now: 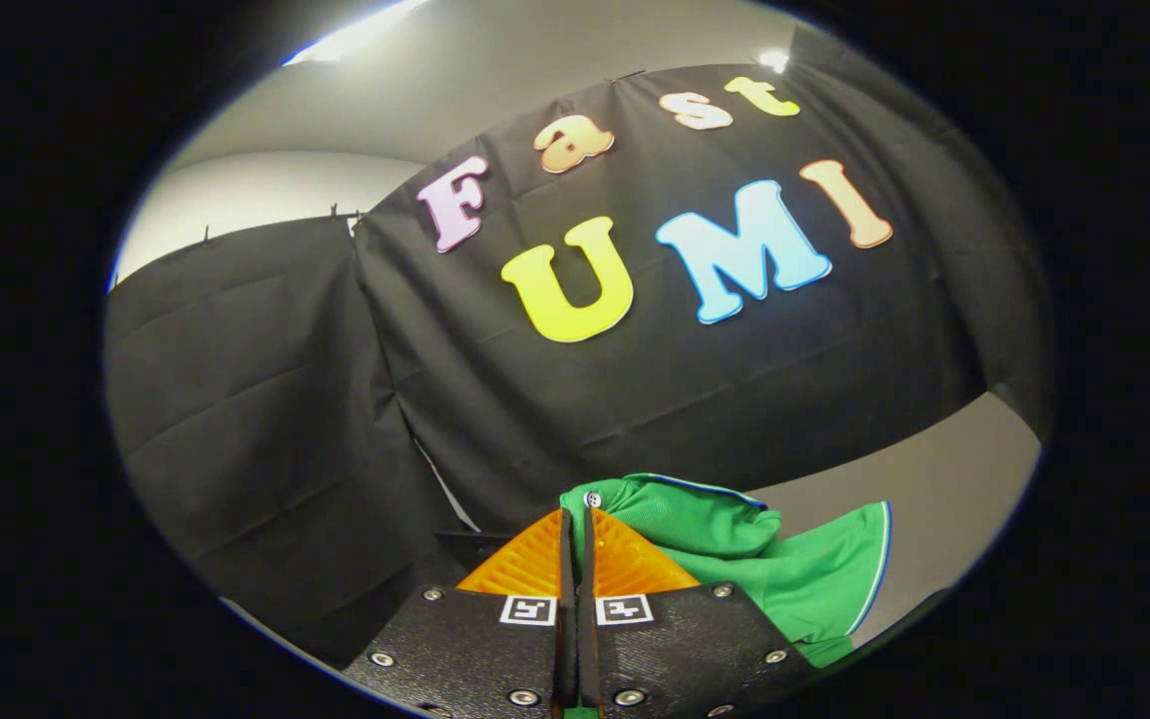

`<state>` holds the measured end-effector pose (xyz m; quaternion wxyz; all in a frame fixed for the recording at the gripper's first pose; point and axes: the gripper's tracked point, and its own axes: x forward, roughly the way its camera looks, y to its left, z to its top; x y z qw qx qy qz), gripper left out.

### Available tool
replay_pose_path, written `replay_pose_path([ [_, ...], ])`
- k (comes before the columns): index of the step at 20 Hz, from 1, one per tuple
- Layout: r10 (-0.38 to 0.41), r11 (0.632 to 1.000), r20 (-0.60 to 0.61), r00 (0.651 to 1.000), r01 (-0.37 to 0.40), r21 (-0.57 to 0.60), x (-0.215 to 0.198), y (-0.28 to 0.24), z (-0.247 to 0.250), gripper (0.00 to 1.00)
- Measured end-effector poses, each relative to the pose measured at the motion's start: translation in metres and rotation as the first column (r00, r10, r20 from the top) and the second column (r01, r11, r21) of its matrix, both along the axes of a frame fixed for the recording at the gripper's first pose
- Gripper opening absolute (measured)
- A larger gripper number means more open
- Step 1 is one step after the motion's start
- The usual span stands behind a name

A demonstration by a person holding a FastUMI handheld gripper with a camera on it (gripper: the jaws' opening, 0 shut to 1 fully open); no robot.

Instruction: Put the clothes into the washing machine and then close the washing machine lid.

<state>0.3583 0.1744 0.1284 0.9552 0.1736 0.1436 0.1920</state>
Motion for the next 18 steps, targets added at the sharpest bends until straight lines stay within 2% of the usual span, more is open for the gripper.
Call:
replay_pose_path([
  [11,0.122,0.992,-0.086,0.989,-0.124,-0.016,-0.011,0.125,-0.058,0.01],
  [18,0.128,0.986,-0.189,0.974,-0.145,-0.08,-0.016,0.174,-0.132,0.0],
])
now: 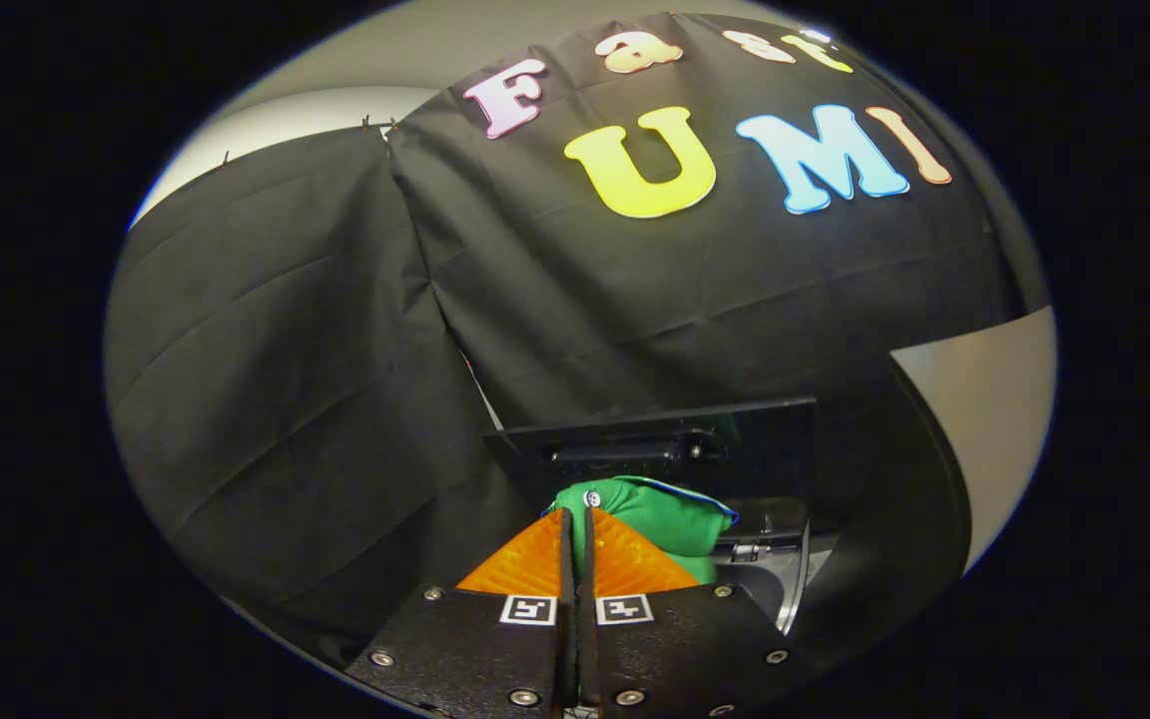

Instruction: Put the clothes into the washing machine and then close the washing machine lid.

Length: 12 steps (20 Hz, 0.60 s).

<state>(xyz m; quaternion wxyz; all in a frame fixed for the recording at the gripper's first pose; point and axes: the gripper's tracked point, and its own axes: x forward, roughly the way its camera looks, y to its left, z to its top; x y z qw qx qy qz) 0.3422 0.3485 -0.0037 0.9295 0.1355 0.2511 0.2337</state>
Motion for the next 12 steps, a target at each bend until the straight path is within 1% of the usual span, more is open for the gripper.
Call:
replay_pose_path([
  [4,-0.007,0.999,-0.044,0.999,0.005,-0.042,0.0,0.02,-0.046,0.0],
  [7,-0.017,0.994,-0.068,0.998,0.01,-0.104,0.001,0.027,-0.08,0.02],
  [9,-0.015,0.987,-0.098,0.995,-0.001,-0.159,-0.001,0.028,-0.104,0.04],
  [12,0.01,0.993,-0.072,0.997,-0.019,-0.121,-0.003,0.038,-0.111,0.15],
])
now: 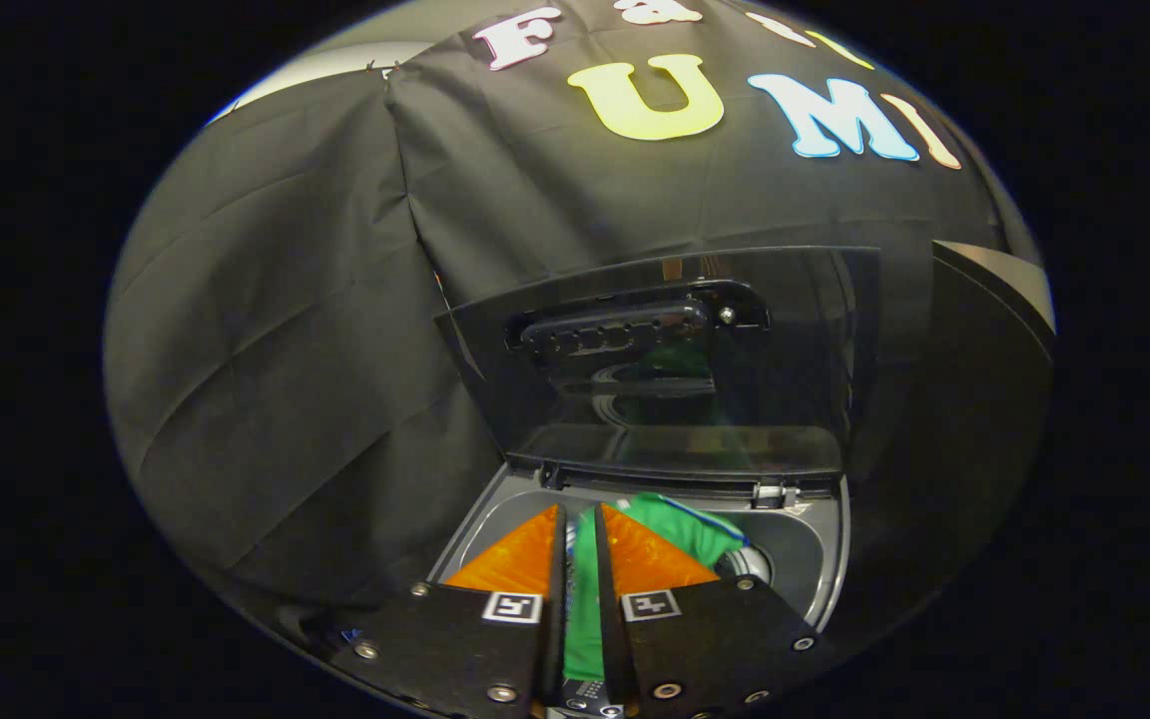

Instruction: Put the clothes into the washing machine and then close the washing machine lid.

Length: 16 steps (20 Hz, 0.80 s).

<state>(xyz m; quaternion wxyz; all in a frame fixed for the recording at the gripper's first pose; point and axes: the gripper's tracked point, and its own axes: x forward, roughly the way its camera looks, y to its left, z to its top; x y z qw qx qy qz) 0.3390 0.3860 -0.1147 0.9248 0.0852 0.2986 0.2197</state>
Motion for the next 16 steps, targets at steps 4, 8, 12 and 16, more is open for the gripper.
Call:
replay_pose_path([
  [4,-0.021,0.996,0.039,0.999,0.024,-0.08,0.003,-0.007,-0.001,0.66],
  [8,-0.06,0.994,0.177,0.982,0.075,-0.084,0.025,-0.01,0.042,0.96],
  [12,-0.104,0.989,0.341,0.934,0.135,-0.069,0.06,-0.008,0.1,0.95],
  [16,-0.171,0.978,0.398,0.901,0.204,-0.041,0.105,0.001,0.135,0.96],
])
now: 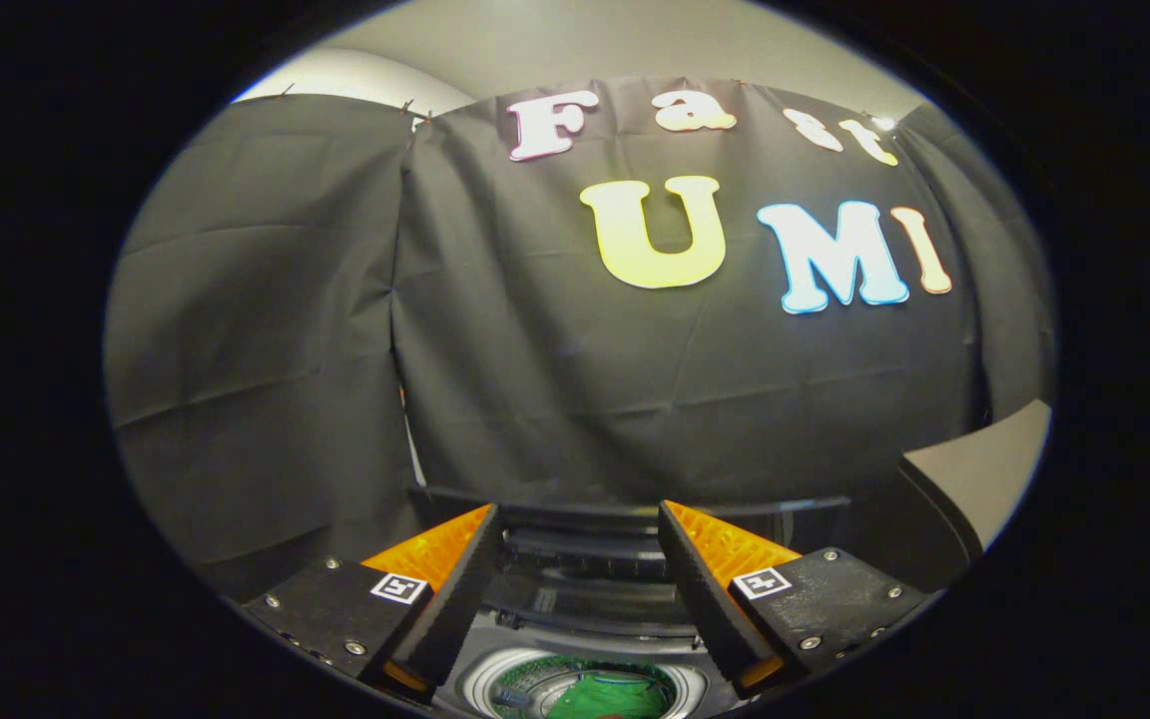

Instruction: Put the clothes into the washing machine and then close the washing machine lid.

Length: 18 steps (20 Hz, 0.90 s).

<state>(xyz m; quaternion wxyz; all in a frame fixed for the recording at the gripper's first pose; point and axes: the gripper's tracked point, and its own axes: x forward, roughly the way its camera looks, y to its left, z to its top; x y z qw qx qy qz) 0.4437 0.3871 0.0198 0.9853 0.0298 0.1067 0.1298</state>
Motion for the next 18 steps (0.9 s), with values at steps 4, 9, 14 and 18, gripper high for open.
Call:
replay_pose_path([
  [4,-0.073,0.997,-0.031,0.997,0.072,-0.042,0.048,0.004,0.004,0.96],
  [9,-0.141,0.987,-0.124,0.982,0.129,-0.098,0.087,0.003,-0.021,0.96],
  [14,-0.214,0.975,-0.269,0.939,0.189,-0.115,0.089,-0.006,-0.059,0.96],
  [18,-0.207,0.975,-0.266,0.942,0.175,-0.137,0.086,-0.004,-0.06,0.96],
])
